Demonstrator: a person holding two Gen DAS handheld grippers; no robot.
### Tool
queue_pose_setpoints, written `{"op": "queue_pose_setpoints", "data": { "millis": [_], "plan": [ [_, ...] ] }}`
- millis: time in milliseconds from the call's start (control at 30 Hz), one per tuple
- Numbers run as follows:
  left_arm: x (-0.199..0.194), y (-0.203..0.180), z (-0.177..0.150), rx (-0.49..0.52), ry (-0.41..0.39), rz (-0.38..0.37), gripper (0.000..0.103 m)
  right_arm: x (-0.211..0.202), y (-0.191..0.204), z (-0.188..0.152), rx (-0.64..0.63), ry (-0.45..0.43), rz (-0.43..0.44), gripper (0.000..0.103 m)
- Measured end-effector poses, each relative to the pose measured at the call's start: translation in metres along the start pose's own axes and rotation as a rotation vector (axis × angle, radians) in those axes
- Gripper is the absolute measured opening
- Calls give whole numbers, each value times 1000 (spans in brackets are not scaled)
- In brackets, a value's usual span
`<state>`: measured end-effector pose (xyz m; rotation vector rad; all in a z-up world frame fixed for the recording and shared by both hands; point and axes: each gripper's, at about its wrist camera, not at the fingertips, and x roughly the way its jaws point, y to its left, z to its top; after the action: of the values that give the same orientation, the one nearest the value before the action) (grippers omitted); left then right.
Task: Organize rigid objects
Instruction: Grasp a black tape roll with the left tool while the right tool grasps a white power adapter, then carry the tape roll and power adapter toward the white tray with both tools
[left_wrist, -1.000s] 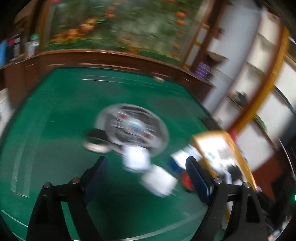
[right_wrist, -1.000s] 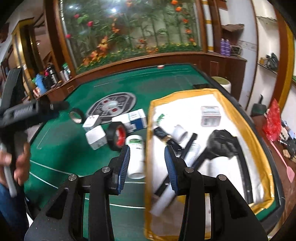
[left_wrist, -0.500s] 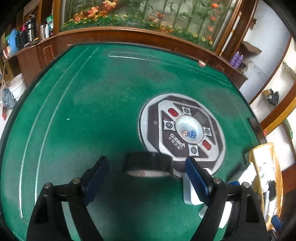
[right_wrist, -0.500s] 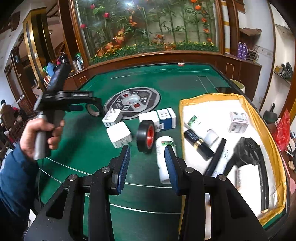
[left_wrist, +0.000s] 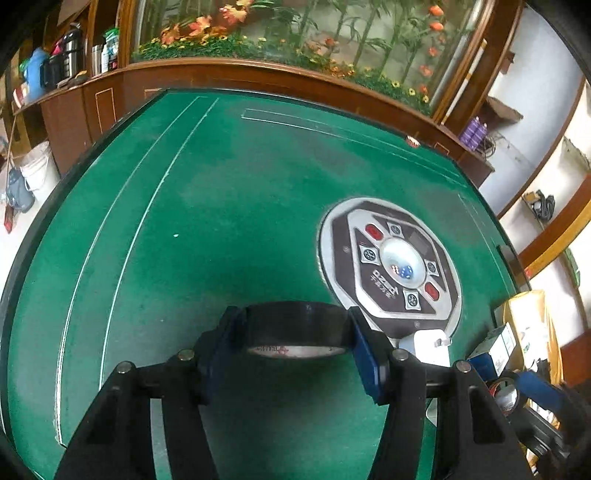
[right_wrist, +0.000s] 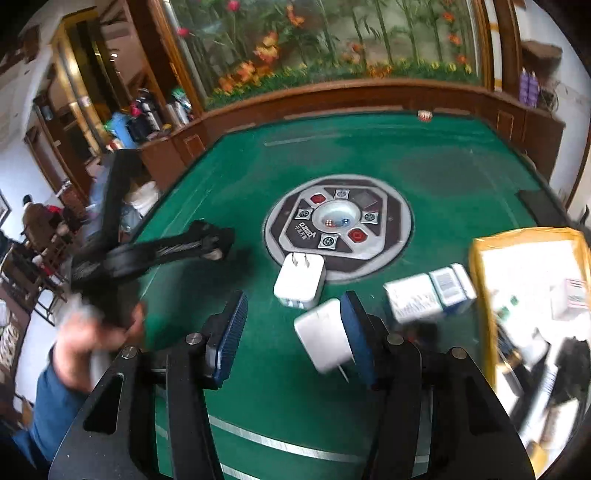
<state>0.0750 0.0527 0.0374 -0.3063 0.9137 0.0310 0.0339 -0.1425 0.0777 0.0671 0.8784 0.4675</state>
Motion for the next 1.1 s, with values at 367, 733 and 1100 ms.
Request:
{"op": "queue_pose_setpoints", "data": {
  "millis": [367, 733, 1100],
  "plan": [
    [-13, 2, 7, -10, -36, -35, 58, 91, 17, 16, -19, 155, -178, 53],
    [-17, -10, 4, 22, -50, -51, 58, 58, 13, 4, -48, -50, -75, 42],
    [-20, -39, -7, 121, -73, -76, 59, 47, -13, 4, 38, -90, 10, 42]
  ]
}}
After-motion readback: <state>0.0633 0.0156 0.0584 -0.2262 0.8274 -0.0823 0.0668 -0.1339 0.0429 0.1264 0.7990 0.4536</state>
